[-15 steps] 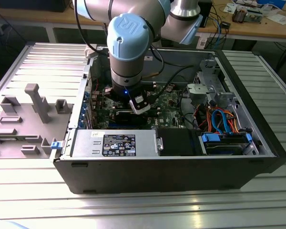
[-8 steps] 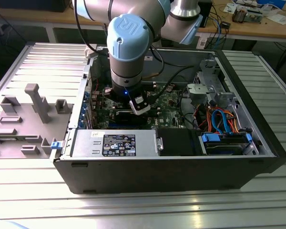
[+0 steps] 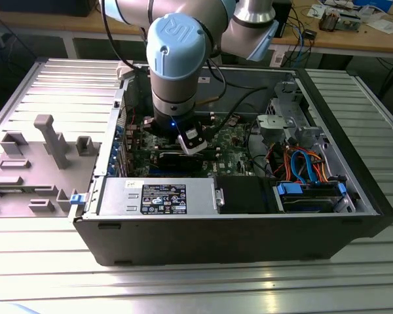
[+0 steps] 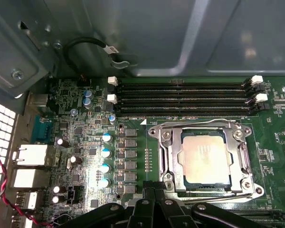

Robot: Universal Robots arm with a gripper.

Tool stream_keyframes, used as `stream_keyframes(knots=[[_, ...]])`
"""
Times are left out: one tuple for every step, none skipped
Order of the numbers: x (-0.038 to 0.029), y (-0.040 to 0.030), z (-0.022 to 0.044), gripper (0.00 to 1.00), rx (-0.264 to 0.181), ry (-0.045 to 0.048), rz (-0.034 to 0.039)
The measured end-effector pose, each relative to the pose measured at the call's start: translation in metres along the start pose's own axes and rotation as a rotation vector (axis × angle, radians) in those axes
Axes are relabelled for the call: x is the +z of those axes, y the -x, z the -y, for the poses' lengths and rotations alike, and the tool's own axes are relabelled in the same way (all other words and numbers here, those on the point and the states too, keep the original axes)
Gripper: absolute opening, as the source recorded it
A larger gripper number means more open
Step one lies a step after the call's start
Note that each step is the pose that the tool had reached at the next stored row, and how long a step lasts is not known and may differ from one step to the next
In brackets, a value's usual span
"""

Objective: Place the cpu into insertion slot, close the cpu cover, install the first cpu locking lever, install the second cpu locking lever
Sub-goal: 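Install the second cpu locking lever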

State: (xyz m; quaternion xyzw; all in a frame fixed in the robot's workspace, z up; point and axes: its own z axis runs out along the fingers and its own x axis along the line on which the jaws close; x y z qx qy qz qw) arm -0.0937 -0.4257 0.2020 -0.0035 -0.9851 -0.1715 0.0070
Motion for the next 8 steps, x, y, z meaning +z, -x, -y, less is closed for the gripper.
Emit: stream_keyframes(knots=[[-0.0007,0.0000,-0.0003,0.11,0.000,0.0004,0.0000],[-0.0015,0.0000,-0.0005,0.11,0.000,0.0009,0.0000],[-0.0017,0.0000,-0.0007,0.11,0.000,0.0017,0.0001],[-0.0016,0.0000,-0.0007,0.11,0.000,0.0020,0.0001],[-0.0018,0.0000,-0.0007,0.11,0.000,0.0023,-0.0001],[-0.0018,0.0000,-0.0007,0.11,0.000,0.0032,0.0000],[-0.0018,0.0000,-0.0007,0.11,0.000,0.0033,0.0000],[-0.0018,0.0000,-0.0007,0.11,0.000,0.0034,-0.0001]])
